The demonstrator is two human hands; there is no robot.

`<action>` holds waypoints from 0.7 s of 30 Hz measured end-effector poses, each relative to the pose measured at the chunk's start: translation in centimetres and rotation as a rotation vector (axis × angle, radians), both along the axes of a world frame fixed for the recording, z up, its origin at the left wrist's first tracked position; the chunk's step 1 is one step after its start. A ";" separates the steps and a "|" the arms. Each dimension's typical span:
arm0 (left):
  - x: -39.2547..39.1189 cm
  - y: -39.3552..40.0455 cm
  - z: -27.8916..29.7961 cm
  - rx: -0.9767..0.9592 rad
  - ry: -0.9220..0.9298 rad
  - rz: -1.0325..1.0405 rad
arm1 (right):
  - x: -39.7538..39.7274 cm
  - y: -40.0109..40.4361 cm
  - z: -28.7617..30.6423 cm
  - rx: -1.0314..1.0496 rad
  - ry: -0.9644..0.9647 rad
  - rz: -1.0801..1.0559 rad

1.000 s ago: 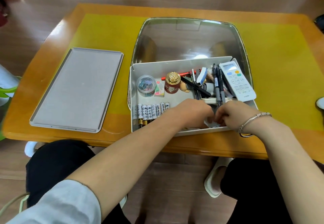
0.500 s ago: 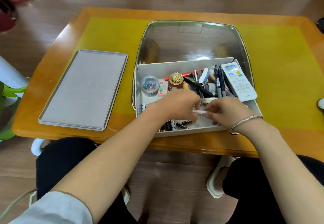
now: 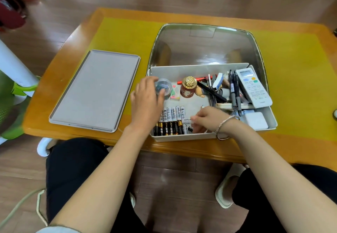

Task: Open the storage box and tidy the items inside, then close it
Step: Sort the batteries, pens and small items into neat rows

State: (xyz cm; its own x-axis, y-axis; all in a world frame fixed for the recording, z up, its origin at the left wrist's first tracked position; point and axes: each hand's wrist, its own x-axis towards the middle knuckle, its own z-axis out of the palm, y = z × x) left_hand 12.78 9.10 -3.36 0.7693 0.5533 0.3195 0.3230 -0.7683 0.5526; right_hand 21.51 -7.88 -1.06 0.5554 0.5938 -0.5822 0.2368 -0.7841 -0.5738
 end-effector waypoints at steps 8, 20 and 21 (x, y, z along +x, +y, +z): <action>0.1 -0.2 -0.4 -0.247 -0.010 0.076 | 1.2 -0.4 -0.4 0.002 0.000 -0.181; 0.2 -0.2 -0.6 -0.255 0.054 0.062 | 1.5 2.9 -1.6 -0.005 -0.126 -0.170; 0.2 -0.1 -0.6 -0.256 0.049 0.060 | 1.5 2.9 -1.8 0.003 -0.152 -0.167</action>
State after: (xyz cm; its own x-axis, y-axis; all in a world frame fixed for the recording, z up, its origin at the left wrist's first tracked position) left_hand 12.97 8.98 -4.01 0.7437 0.6564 0.1266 0.3949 -0.5842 0.7091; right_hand 23.01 -4.96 -2.87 0.7276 0.4878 -0.4823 0.1878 -0.8179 -0.5439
